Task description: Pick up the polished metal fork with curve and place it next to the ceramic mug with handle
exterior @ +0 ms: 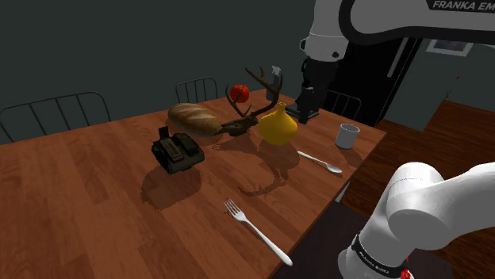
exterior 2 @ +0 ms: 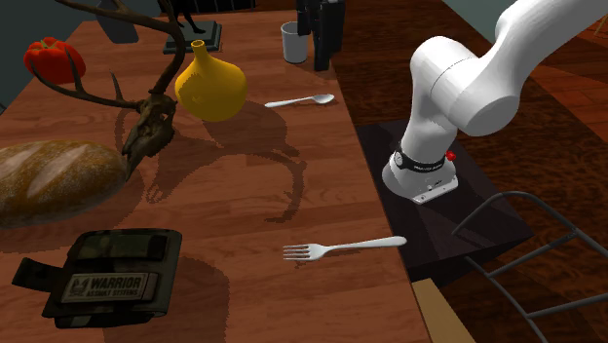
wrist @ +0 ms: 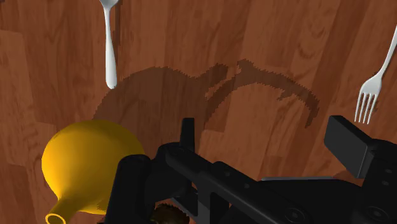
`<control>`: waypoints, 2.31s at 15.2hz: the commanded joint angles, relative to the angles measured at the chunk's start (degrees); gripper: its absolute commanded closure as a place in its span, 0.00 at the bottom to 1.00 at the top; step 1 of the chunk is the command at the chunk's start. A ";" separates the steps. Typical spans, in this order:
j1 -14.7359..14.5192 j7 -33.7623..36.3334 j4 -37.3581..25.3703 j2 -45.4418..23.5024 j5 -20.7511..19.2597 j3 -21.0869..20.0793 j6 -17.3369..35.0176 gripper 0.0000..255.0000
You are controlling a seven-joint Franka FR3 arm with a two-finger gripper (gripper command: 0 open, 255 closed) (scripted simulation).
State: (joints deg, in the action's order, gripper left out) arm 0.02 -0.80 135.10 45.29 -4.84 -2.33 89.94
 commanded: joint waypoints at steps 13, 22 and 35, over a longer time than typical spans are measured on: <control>-4.18 14.82 15.16 -1.84 10.58 -10.45 18.88 0.00; -6.80 25.98 18.87 -13.55 17.10 -20.36 36.88 0.00; -5.68 31.33 20.56 -25.30 16.91 -26.03 51.27 0.00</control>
State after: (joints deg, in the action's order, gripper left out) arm -5.72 30.50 155.60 20.23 12.14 -28.30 140.89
